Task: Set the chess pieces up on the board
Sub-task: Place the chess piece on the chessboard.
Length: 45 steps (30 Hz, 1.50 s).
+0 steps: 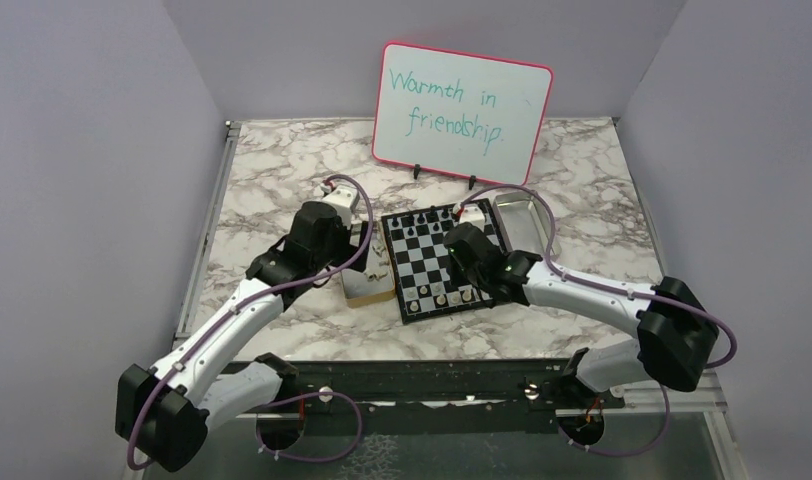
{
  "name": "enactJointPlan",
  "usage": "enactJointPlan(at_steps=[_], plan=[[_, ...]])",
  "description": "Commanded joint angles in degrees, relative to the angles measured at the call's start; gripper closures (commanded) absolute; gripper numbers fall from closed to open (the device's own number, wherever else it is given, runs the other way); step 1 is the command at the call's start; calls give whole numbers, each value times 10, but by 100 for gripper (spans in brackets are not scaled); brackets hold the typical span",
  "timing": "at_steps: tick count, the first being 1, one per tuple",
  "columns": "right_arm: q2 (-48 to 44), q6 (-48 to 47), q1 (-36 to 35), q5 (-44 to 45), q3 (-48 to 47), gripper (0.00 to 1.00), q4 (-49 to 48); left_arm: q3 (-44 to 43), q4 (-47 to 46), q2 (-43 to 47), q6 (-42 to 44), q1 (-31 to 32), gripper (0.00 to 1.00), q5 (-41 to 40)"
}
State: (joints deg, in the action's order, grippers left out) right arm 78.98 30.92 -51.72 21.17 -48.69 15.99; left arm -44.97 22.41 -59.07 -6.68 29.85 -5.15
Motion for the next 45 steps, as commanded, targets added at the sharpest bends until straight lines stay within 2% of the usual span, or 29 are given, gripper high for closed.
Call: enactJointPlan(at_steps=[1,15,34,45], plan=[[18,2,6,4,5,95,-18,16,-10,43,-3,-2,1,-76],[52,28,13,-37,25,94,-29,20,-14,44,-2,-2,1,-67],[79,32,13,-47,15,90,-18,21,-15,45,-2,-2,1,-72],[87,30,13,-48,2,79,-10,21,-15,47,-1,-2,1,-67]])
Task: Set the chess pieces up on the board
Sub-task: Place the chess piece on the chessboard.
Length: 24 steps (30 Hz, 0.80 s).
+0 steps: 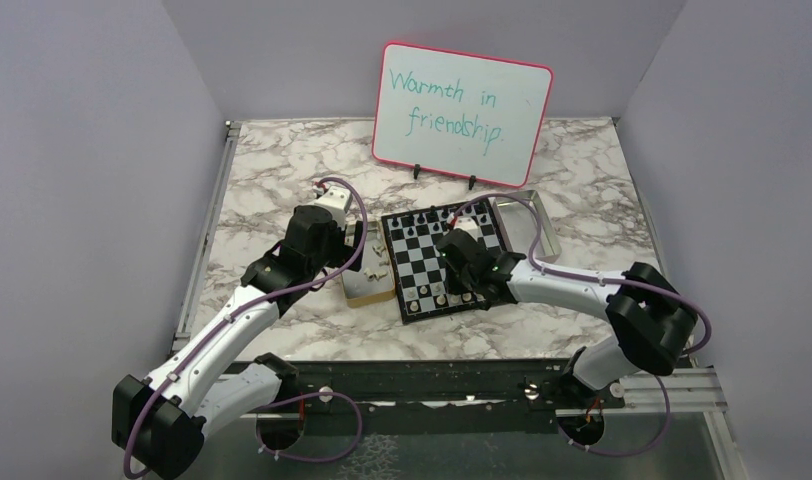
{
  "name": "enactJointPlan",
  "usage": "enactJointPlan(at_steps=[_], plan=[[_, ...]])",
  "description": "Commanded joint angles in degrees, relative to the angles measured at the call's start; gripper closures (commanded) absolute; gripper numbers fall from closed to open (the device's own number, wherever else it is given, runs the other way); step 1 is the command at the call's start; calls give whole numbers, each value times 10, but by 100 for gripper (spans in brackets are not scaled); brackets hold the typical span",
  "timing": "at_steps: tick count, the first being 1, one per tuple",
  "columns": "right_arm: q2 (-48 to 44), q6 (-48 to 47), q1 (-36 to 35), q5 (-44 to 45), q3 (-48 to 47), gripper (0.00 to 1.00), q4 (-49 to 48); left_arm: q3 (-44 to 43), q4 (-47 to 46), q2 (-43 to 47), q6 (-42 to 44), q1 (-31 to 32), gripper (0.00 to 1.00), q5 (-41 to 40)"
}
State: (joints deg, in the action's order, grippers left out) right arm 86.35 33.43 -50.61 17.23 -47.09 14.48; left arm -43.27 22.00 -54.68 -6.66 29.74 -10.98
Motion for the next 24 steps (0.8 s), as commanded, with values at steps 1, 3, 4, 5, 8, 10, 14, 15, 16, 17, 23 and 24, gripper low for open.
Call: enactJointPlan(at_steps=[1,3,4,5,8,10,14,15,16,17,23,24], plan=[[14,5,2,-8,-15,78,5,4,-11,3,-1,-1,1,-9],[15,4,2,-10,-17,77,6,4,-11,3,-1,-1,1,-8],[15,4,2,-9,-18,76,8,4,-11,2,-1,-1,1,-8],[14,5,2,-10,-20,76,10,3,-11,2,0,-1,1,-8],[11,5,2,-8,-25,74,18,3,-11,1,0,-1,1,-7],[8,6,2,-6,-33,73,27,4,-11,1,0,-1,1,-5],[-12,9,2,-4,-46,67,41,4,-11,-1,-2,-1,1,-7],[-19,8,2,-3,-49,66,44,4,-11,-2,-3,-1,1,-7],[-25,8,2,-3,-53,65,49,3,-11,-4,-5,-1,1,-6],[-32,7,2,-3,-57,64,54,2,-11,-5,-6,-1,1,-6],[-103,2,2,0,-69,60,65,-17,-13,-32,-6,-1,5,1],[-120,0,2,-4,-65,60,60,-23,-14,-43,-1,-1,7,2]])
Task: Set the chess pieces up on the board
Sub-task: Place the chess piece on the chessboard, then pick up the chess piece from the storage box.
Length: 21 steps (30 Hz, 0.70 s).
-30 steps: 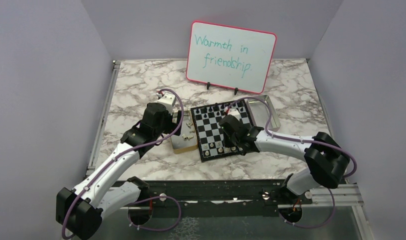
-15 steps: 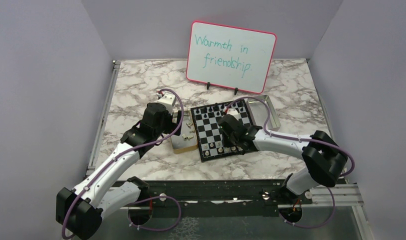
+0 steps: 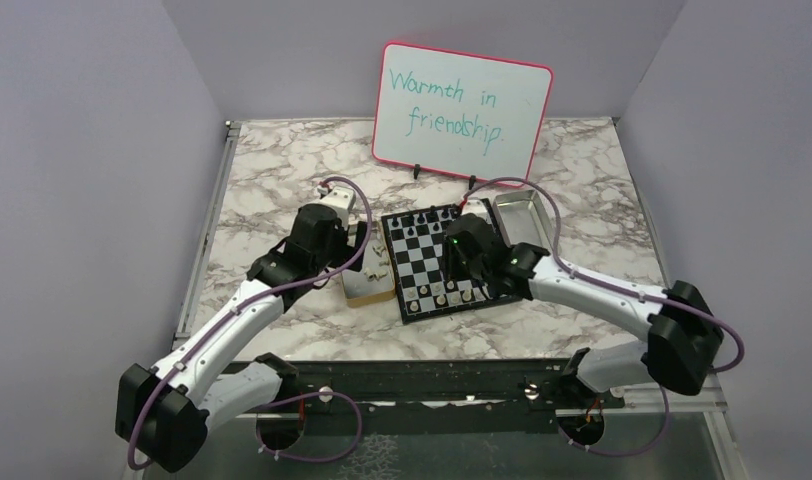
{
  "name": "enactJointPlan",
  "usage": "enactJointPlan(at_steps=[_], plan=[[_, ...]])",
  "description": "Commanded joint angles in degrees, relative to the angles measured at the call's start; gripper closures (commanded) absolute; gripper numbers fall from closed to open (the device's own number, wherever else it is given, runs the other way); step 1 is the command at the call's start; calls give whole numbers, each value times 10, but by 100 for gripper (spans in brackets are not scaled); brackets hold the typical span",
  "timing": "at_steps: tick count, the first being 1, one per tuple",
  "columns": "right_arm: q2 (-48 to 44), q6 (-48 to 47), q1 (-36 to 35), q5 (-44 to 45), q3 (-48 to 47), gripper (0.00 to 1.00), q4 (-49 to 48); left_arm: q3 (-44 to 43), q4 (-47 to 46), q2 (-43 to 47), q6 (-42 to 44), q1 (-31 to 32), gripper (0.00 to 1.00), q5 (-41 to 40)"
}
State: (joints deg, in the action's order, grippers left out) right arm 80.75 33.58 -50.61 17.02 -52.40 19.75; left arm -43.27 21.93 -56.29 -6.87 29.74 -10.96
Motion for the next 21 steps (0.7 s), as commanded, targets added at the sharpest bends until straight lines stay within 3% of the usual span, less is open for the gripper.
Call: enactJointPlan(at_steps=[1,6,9,12,16,21], plan=[[-85,-3,2,-5,-9,59,2,-29,-14,-40,4,-1,9,-5],[-175,-15,2,-21,14,59,-30,-64,-11,-115,-24,-2,24,-64],[-219,-21,2,-22,23,59,-28,-80,-30,-143,-15,-2,36,-24],[-256,-29,2,-12,33,59,-14,-107,-37,-174,45,-3,55,26],[-306,-36,2,-3,51,59,2,-127,-39,-218,144,-7,52,108],[-356,-42,2,3,65,59,13,-156,-18,-270,166,-58,56,213]])
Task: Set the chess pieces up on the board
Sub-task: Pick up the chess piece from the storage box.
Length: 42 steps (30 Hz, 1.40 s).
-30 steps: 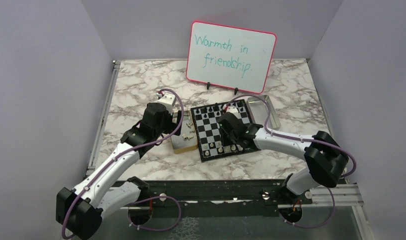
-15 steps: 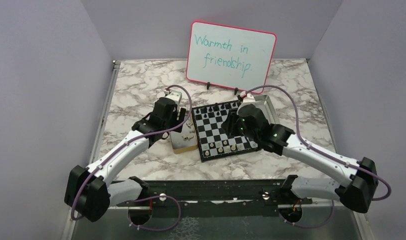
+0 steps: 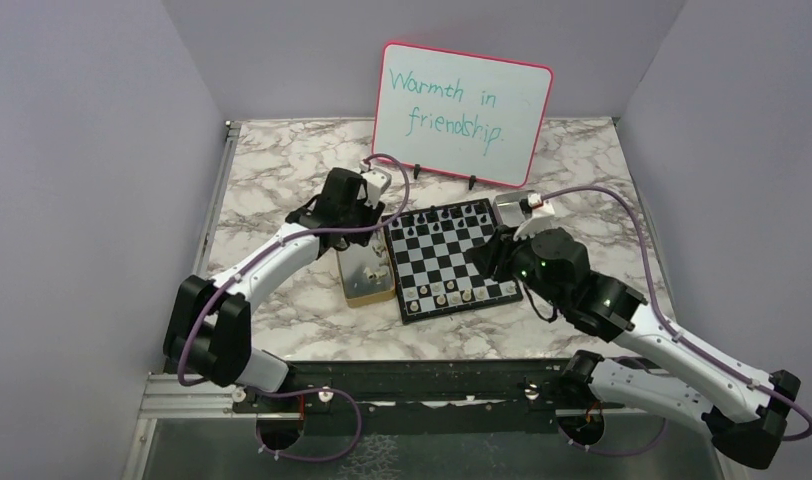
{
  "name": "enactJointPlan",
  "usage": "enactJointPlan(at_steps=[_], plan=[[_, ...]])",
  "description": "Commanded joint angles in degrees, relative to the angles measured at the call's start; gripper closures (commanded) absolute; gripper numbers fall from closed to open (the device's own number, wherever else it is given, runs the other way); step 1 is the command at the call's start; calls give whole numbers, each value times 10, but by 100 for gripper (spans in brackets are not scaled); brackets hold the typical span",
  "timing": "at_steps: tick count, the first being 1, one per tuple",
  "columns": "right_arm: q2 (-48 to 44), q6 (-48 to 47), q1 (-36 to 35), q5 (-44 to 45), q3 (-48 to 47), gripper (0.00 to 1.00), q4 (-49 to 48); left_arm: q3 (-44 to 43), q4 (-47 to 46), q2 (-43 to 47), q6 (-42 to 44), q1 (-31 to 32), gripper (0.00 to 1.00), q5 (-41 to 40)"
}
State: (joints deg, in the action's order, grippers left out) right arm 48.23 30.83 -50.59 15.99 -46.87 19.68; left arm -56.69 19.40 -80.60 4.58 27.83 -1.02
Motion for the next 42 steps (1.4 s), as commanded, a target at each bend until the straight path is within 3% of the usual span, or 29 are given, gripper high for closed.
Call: enactJointPlan(at_steps=[1,12,25,42], plan=[[-39,-16,1,16,11,59,16,-22,3,-31,58,-44,56,131],[-76,-30,1,25,14,59,21,-10,-33,-99,137,-47,56,176],[-89,-37,1,15,11,59,17,-22,-55,-161,151,-46,62,205],[-124,-26,1,25,12,59,41,-33,-46,-189,151,-45,69,173]])
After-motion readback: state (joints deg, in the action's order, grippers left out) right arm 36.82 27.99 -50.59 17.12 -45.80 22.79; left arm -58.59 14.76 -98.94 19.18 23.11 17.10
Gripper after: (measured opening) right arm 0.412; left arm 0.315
